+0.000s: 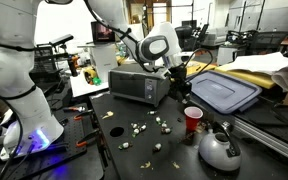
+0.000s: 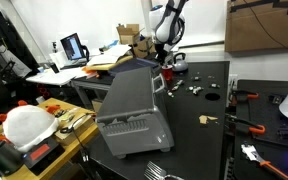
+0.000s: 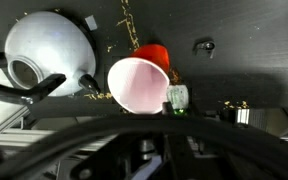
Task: Put two pieces of candy in the red cup.
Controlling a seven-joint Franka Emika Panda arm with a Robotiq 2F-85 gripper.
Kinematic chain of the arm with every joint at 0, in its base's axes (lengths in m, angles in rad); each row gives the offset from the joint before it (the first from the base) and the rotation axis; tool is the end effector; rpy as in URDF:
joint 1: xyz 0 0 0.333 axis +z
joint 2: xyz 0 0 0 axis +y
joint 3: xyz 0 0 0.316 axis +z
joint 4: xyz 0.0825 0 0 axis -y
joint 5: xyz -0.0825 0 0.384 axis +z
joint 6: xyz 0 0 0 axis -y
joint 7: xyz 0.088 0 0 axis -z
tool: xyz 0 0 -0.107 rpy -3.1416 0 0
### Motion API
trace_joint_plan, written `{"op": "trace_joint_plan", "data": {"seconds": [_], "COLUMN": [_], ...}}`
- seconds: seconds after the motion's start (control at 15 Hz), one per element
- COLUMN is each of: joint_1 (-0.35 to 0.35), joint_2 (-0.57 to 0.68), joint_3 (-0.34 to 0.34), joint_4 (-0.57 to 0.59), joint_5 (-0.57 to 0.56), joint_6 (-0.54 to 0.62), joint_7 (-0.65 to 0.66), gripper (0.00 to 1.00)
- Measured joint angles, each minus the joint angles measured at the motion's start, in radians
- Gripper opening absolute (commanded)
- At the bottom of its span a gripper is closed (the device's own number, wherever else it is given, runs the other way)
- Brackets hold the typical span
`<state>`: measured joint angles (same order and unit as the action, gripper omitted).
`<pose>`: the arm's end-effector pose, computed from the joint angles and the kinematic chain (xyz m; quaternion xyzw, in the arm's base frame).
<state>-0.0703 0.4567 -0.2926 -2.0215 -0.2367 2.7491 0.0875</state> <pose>0.5939 -0.2064 0.2583 0.9783 -0.0966 0.1195 0.1386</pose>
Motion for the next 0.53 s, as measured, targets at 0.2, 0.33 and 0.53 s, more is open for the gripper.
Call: {"op": "trace_joint_plan", "data": {"seconds": [0.2,0.33,0.53], "joint_1": [0.008,0.014,0.017], "joint_2": [-0.027,-0.038,-0.039], "joint_3": [0.000,-0.012,-0.041], "joint_4": [-0.001,-0.001,0.000], "joint_5": [0.000,-0.010,-0.056], "joint_6": [0.000,0.000,0.000], "joint_7": [0.000,0.000,0.021], "gripper": [0.05,0.05,0.05]}}
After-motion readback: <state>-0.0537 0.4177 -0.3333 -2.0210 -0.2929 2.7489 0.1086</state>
